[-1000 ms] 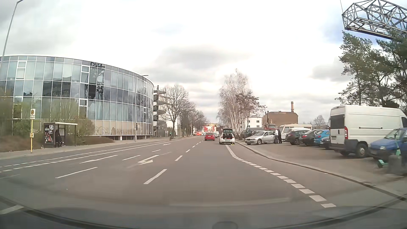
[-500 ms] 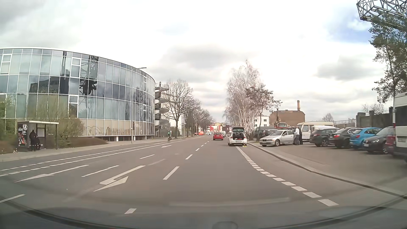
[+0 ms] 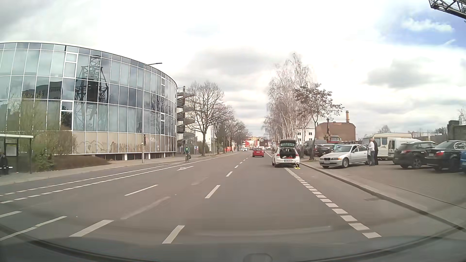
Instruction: Follow the waypoints while adhering to traffic rules and regulations
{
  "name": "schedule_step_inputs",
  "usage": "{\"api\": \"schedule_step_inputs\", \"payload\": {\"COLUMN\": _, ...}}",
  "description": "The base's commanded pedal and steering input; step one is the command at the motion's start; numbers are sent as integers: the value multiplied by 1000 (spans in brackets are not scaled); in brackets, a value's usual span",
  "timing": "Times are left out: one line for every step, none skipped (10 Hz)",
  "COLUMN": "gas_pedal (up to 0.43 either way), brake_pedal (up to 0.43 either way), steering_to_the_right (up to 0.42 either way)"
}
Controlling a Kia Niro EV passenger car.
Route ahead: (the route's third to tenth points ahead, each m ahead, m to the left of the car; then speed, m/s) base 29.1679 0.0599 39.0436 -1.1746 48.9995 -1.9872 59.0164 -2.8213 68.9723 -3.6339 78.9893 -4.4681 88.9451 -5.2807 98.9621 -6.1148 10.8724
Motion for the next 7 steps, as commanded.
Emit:
{"api": "schedule_step_inputs", "payload": {"gas_pedal": 118, "brake_pedal": 0, "steering_to_the_right": 11}}
{"api": "schedule_step_inputs", "payload": {"gas_pedal": 118, "brake_pedal": 0, "steering_to_the_right": 13}}
{"api": "schedule_step_inputs", "payload": {"gas_pedal": 59, "brake_pedal": 0, "steering_to_the_right": 13}}
{"api": "schedule_step_inputs", "payload": {"gas_pedal": 39, "brake_pedal": 0, "steering_to_the_right": 13}}
{"api": "schedule_step_inputs", "payload": {"gas_pedal": 39, "brake_pedal": 0, "steering_to_the_right": 13}}
{"api": "schedule_step_inputs", "payload": {"gas_pedal": 47, "brake_pedal": 0, "steering_to_the_right": 13}}
{"api": "schedule_step_inputs", "payload": {"gas_pedal": 47, "brake_pedal": 0, "steering_to_the_right": 13}}
